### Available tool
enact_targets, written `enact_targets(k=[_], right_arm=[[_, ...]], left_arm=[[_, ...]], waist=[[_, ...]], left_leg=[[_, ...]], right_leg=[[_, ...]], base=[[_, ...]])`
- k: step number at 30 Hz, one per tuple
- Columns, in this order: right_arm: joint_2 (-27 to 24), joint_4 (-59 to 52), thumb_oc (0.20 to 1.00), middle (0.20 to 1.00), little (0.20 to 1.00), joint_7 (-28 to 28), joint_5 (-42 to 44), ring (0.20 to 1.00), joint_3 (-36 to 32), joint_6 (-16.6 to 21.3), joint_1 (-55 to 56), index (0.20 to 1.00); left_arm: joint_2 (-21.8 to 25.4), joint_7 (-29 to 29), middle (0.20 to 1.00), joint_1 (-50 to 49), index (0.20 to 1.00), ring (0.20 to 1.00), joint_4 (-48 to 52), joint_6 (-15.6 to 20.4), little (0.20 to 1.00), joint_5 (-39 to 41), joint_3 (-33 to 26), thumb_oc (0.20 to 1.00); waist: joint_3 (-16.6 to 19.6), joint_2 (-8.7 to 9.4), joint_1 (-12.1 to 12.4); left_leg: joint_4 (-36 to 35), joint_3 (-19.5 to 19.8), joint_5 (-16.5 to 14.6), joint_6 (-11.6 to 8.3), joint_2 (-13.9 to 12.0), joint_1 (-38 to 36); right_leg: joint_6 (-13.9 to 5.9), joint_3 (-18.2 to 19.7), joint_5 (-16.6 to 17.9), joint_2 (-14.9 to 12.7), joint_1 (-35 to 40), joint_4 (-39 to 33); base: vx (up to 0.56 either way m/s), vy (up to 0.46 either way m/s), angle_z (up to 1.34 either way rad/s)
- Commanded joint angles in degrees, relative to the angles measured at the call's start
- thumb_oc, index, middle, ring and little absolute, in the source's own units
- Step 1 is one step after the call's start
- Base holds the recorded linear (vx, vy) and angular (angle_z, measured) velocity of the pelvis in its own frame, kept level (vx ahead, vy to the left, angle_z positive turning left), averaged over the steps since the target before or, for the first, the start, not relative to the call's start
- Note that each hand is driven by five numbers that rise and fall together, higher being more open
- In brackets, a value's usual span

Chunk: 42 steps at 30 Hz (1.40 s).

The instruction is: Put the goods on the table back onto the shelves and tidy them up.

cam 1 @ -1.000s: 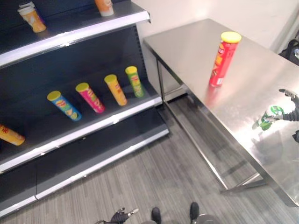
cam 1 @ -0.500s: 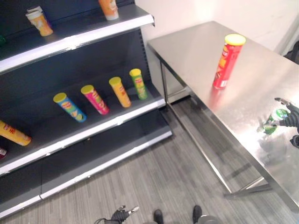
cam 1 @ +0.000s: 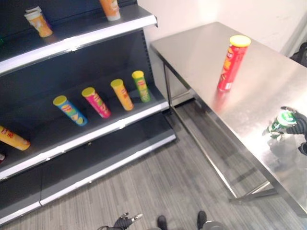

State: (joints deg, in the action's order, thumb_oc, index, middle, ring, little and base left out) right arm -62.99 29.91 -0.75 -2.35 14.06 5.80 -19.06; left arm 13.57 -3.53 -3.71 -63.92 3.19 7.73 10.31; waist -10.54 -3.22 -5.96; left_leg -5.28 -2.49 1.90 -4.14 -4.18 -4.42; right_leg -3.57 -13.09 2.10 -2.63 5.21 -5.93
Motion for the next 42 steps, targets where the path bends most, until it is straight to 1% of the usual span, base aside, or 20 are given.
enact_targets(k=[1, 7, 9, 11, 13, 15, 17, 19, 21, 22, 25, 27, 28, 29, 33, 35, 39, 40, 41, 42], right_arm=[[2.0, -0.7, 0.2, 0.2, 0.2, -1.0, -0.9, 0.2, 2.8, 1.3, -3.0, 0.2], [1.4, -3.4, 0.2, 0.2, 0.2, -1.4, -2.1, 0.2, 0.9, 1.5, -1.3, 0.2], [0.3, -7.2, 0.2, 0.2, 0.2, -2.4, -2.8, 0.2, -2.7, 2.0, 1.4, 0.2], [-1.3, -15.7, 0.2, 0.2, 0.2, -4.2, -2.2, 0.2, -12.7, 3.1, 7.5, 0.2], [-1.6, -19.8, 0.2, 0.2, 0.2, -5.2, -1.5, 0.2, -16.9, 4.1, 9.1, 0.2], [-2.0, -24.2, 0.2, 0.2, 0.2, -5.8, -1.0, 0.2, -19.8, 5.0, 9.3, 0.2], [-2.4, -27.9, 0.2, 0.2, 0.2, -5.5, 0.4, 0.2, -22.4, 5.7, 9.2, 0.2], [-3.1, -30.1, 0.2, 0.2, 0.2, -5.3, 0.9, 0.2, -23.7, 6.1, 8.8, 0.2], [-3.6, -32.5, 0.2, 0.2, 0.2, -5.0, 1.2, 0.2, -24.1, 6.6, 8.6, 0.2], [-3.6, -32.6, 0.2, 0.2, 0.2, -4.9, 1.2, 0.2, -24.2, 6.5, 8.7, 0.2], [-4.5, -35.5, 0.2, 0.2, 0.2, -4.5, 1.7, 0.2, -24.3, 7.2, 8.2, 0.2], [-4.8, -36.8, 0.2, 0.2, 0.2, -4.5, 1.3, 0.2, -23.6, 7.5, 7.5, 0.2], [-4.9, -37.5, 0.2, 0.2, 0.2, -4.8, 0.5, 0.2, -22.8, 7.4, 6.3, 0.2], [-4.9, -37.5, 0.2, 0.2, 0.2, -4.8, 0.4, 0.2, -22.6, 7.4, 6.1, 0.2], [-4.8, -39.4, 0.2, 0.2, 0.2, -4.2, -0.6, 0.2, -18.6, 7.0, 1.8, 0.2], [-5.0, -40.4, 0.2, 0.2, 0.2, -3.8, -0.7, 0.2, -15.3, 6.8, -2.1, 0.2], [-5.3, -40.8, 0.2, 0.2, 0.2, -4.4, -2.4, 0.2, -12.2, 6.4, -5.6, 0.2], [-5.3, -40.8, 0.2, 0.2, 0.2, -4.4, -2.4, 0.2, -12.0, 6.4, -5.8, 0.2], [-5.8, -41.0, 0.2, 0.2, 0.2, -4.7, -3.6, 0.2, -11.1, 6.2, -6.8, 0.2], [-6.4, -41.0, 0.2, 0.2, 0.2, -5.0, -4.5, 0.2, -8.6, 6.0, -10.0, 0.2]], left_arm=[[2.6, -0.5, 1.0, 2.7, 1.0, 1.0, -2.2, 0.9, 1.0, -0.4, 0.8, 1.0], [2.6, -0.4, 1.0, 2.5, 1.0, 1.0, -1.7, 0.8, 1.0, -0.7, 0.5, 1.0], [2.7, -0.6, 1.0, 2.3, 1.0, 1.0, -1.7, 0.8, 1.0, -0.9, -0.3, 1.0], [2.8, -0.6, 1.0, 2.0, 1.0, 1.0, -1.1, 0.8, 1.0, -1.2, -1.8, 1.0], [2.7, -0.5, 1.0, 1.8, 1.0, 1.0, -0.7, 0.9, 1.0, -1.2, -2.5, 1.0], [2.9, -0.2, 1.0, 1.9, 1.0, 1.0, 0.2, 0.9, 1.0, -1.3, -2.6, 1.0], [3.2, 0.2, 1.0, 2.2, 1.0, 1.0, 1.0, 1.0, 1.0, -1.2, -2.7, 1.0], [3.3, 0.4, 1.0, 2.6, 1.0, 1.0, 1.6, 1.2, 1.0, -0.8, -2.5, 1.0], [3.0, 0.6, 1.0, 2.2, 1.0, 1.0, 1.7, 1.1, 1.0, -0.6, -2.5, 1.0], [2.9, 0.6, 1.0, 2.1, 1.0, 1.0, 1.7, 1.1, 1.0, -0.6, -2.5, 1.0], [2.6, 0.6, 1.0, 1.9, 1.0, 1.0, 1.1, 1.3, 1.0, -1.9, -2.4, 1.0], [2.7, 0.5, 1.0, 2.0, 1.0, 1.0, 0.9, 1.2, 1.0, -2.5, -2.4, 1.0], [2.6, 0.4, 1.0, 1.6, 1.0, 1.0, 0.8, 1.0, 1.0, -2.7, -2.6, 1.0], [2.5, 0.4, 1.0, 1.5, 1.0, 1.0, 0.9, 1.0, 1.0, -2.7, -2.7, 1.0], [2.6, -0.1, 1.0, 1.3, 1.0, 1.0, 0.5, 1.1, 1.0, -2.6, -3.0, 1.0], [3.1, -0.5, 1.0, 1.4, 1.0, 1.0, 0.0, 1.2, 1.0, -2.3, -3.1, 1.0], [3.7, -0.8, 1.0, 1.8, 1.0, 1.0, 0.3, 1.1, 1.0, -2.6, -2.3, 1.0], [3.7, -0.8, 1.0, 1.8, 1.0, 1.0, 0.3, 1.1, 1.0, -2.6, -2.4, 1.0], [4.0, -0.9, 1.0, 1.9, 1.0, 1.0, 0.7, 1.0, 1.0, -2.8, -2.2, 1.0], [4.4, -1.1, 1.0, 1.9, 1.0, 1.0, 1.1, 0.8, 1.0, -2.9, -1.9, 1.0]], waist=[[1.8, 4.05, 1.7], [1.7, 3.97, 1.5], [1.7, 4.0, 1.3], [1.6, 3.77, 1.0], [1.3, 3.75, 0.9], [0.1, 4.27, 1.5], [-1.1, 5.18, 2.2], [-2.0, 6.45, 2.5], [-1.8, 6.27, 2.0], [-1.8, 6.25, 2.1], [-0.9, 5.11, 2.3], [-0.3, 4.49, 2.1], [1.0, 3.01, 2.1], [1.0, 2.98, 2.1], [2.0, 2.93, 3.1], [2.6, 4.2, 4.1], [3.3, 5.4, 4.9], [3.4, 5.34, 4.8], [3.5, 5.54, 5.0], [3.3, 5.81, 5.3]], left_leg=[[0.3, -1.9, -2.8, -5.61, -3.0, -1.3], [0.3, -2.1, -2.8, -5.65, -3.1, -1.4], [0.3, -2.0, -2.8, -5.66, -3.2, -1.5], [0.3, -1.6, -2.5, -5.84, -3.5, -1.3], [1.0, -1.4, -2.4, -5.77, -3.6, -1.0], [6.8, -0.5, -3.3, -5.89, -3.2, 2.1], [12.2, 1.0, -4.2, -6.71, -1.5, 5.2], [17.2, 0.4, -3.0, -7.61, -1.2, 9.5], [15.2, -3.2, -2.1, -7.22, -4.3, 10.3], [14.9, -3.4, -2.0, -7.25, -4.4, 10.1], [3.1, -9.1, 5.0, -7.47, -10.5, 9.8], [1.0, -12.3, 5.9, -7.71, -12.4, 9.5], [0.4, -13.5, 6.0, -8.03, -12.6, 8.0], [0.4, -13.5, 6.0, -8.04, -12.6, 8.0], [1.4, -13.8, 4.7, -7.25, -10.3, 6.9], [2.8, -13.9, 2.5, -5.16, -7.4, 6.7], [3.2, -13.4, 0.0, -2.98, -3.9, 5.7], [3.2, -13.4, 0.1, -2.93, -3.9, 5.9], [3.1, -13.0, -0.6, -2.2, -2.8, 5.6], [2.6, -12.3, -1.6, -0.72, -0.6, 4.6]], right_leg=[[-3.7, 1.9, -8.2, -2.1, 0.9, 4.6], [-3.67, 1.8, -8.3, -2.1, 1.0, 4.6], [-3.51, 2.0, -8.4, -1.8, 1.0, 4.5], [-3.28, 1.9, -8.7, -1.3, 0.9, 4.3], [-3.0, 2.1, -8.9, -1.0, 0.9, 4.1], [-2.53, 1.9, -9.3, -1.3, 0.9, 4.2], [-2.08, 1.6, -9.3, -1.7, 1.2, 3.9], [-1.81, 0.3, -9.0, -2.4, 1.8, 3.4], [-2.31, -0.8, -9.0, -2.6, 1.8, 3.1], [-2.29, -0.6, -9.0, -2.6, 1.8, 3.1], [-3.89, -2.4, -9.3, -3.0, 1.9, 3.3], [-4.81, -4.0, -10.0, -3.4, 2.4, 3.6], [-5.31, -4.4, -10.2, -3.0, 3.0, 3.5], [-5.32, -4.3, -10.2, -3.0, 3.0, 3.5], [-6.35, -3.3, -10.0, -5.4, 4.1, 4.4], [-7.54, -2.9, -9.6, -9.0, 4.6, 6.4], [-8.67, -2.6, -9.1, -12.3, 3.7, 11.3], [-8.67, -2.6, -9.0, -12.3, 3.5, 11.2], [-9.07, -2.6, -8.9, -13.2, 2.7, 13.6], [-9.09, -1.7, -7.2, -15.2, 0.7, 19.6]], base=[[0.0, 0.0, 0.0], [0.0, 0.0, 0.0], [0.0, -0.05, -0.01], [-0.01, -0.08, 0.0], [-0.04, -0.078, 0.04], [-0.12, -0.088, -0.01], [-0.11, -0.09, 0.02], [-0.06, -0.052, 0.23], [0.01, 0.041, 0.36], [0.06, 0.078, 0.31], [0.1, 0.137, 0.26], [0.19, 0.174, 0.3], [0.18, 0.16, 0.34], [0.2, 0.181, 0.29], [0.17, 0.188, -0.08], [0.24, 0.277, -0.14], [0.14, 0.195, 0.22], [0.1, 0.153, 0.1], [0.13, 0.246, 0.18], [0.18, 0.306, 0.15]])
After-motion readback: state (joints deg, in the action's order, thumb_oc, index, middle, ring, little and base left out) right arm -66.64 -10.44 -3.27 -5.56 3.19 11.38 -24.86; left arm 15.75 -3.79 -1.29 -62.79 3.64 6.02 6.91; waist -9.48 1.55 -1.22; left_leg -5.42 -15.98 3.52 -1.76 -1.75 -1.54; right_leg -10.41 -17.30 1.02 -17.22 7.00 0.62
